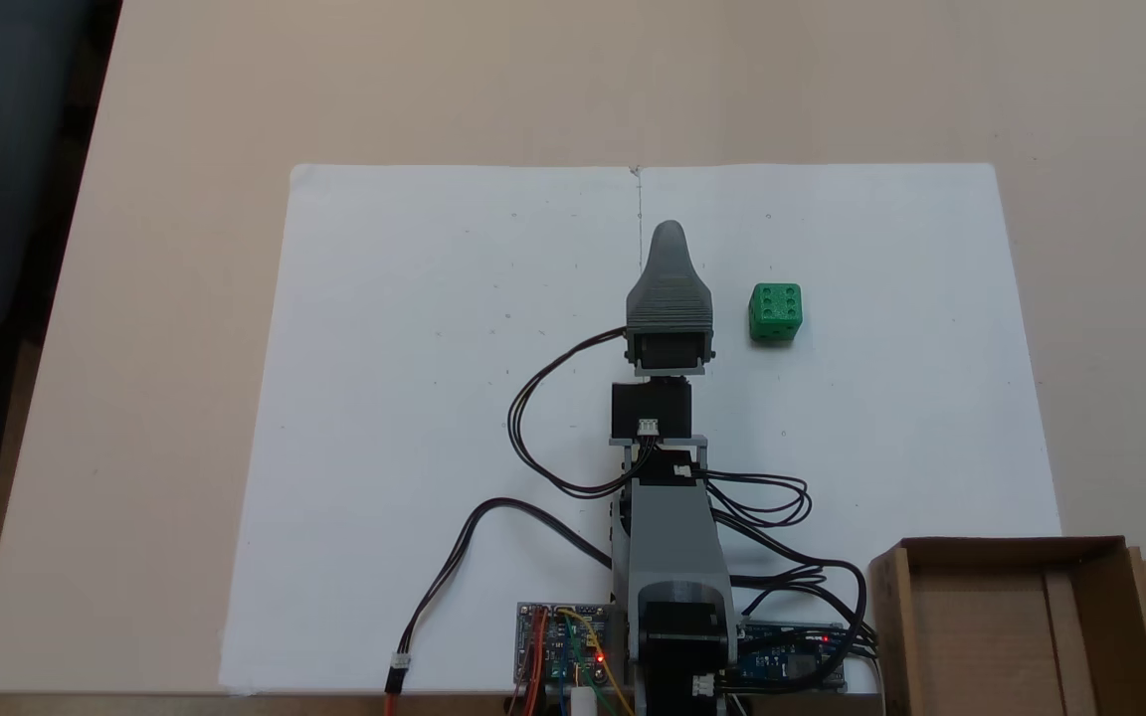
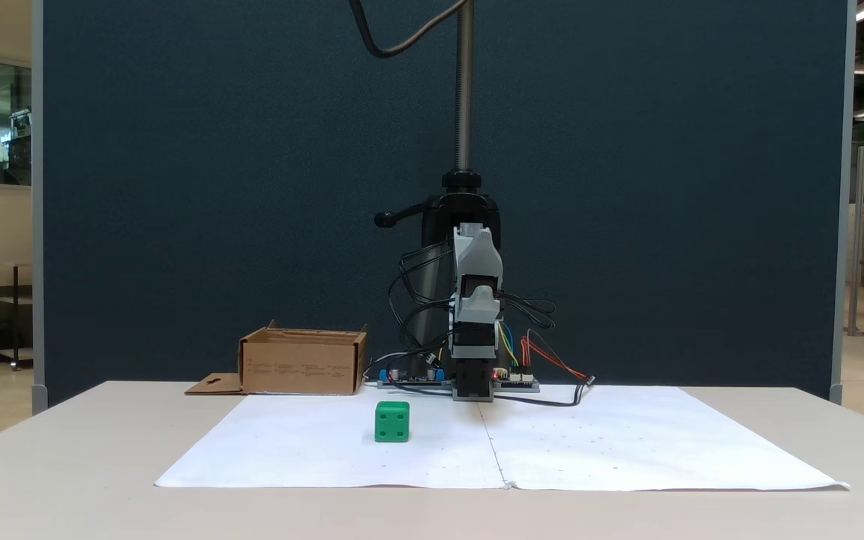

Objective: Grasp a green dice and put it in the bin.

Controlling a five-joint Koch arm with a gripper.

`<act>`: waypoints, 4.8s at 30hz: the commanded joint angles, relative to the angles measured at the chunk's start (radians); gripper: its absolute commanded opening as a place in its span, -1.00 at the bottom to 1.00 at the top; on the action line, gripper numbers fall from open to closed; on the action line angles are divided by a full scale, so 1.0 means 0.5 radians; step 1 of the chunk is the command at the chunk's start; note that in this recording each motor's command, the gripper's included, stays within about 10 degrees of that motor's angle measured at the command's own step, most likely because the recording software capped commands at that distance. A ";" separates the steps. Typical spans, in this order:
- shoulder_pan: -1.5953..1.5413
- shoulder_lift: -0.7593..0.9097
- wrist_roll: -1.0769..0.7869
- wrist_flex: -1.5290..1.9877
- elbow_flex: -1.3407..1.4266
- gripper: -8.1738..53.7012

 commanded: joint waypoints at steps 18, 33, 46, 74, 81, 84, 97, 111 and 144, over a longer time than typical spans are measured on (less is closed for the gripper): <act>-0.009 0.224 -0.156 -0.184 0.132 0.72; -0.015 0.227 -0.175 -0.178 0.126 0.63; -0.012 0.221 -0.175 0.904 -0.641 0.63; -0.107 0.098 0.298 4.589 -2.145 0.67; -0.144 -0.310 0.298 5.319 -2.602 0.70; -0.181 -0.482 0.298 5.626 -2.734 0.70; -0.138 -0.785 0.187 6.093 -3.200 0.70; 0.193 -1.028 -0.132 6.081 -3.301 0.72; 0.807 -1.592 -0.506 6.078 -3.657 0.73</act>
